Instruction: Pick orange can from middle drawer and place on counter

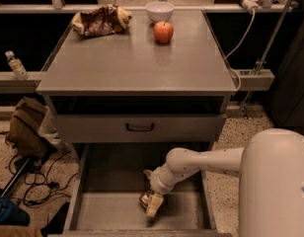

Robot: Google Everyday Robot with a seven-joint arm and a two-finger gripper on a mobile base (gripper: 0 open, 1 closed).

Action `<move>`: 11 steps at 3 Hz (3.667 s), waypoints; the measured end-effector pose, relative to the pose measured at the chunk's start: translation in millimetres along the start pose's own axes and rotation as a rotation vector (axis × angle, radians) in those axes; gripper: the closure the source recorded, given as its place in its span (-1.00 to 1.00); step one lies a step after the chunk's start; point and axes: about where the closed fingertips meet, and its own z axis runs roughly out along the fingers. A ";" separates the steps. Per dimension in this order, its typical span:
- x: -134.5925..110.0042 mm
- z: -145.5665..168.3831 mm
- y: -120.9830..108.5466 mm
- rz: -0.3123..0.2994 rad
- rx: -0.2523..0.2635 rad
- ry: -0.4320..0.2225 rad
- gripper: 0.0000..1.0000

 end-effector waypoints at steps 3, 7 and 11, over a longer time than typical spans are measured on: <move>0.0 0.0 0.0 0.000 0.000 0.000 0.29; -55.1 -81.1 10.2 -0.014 0.130 0.022 1.00; -124.3 -125.1 34.6 -0.195 0.223 -0.027 1.00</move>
Offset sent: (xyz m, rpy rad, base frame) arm 0.0000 0.0000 0.0000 0.0000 0.0000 0.0000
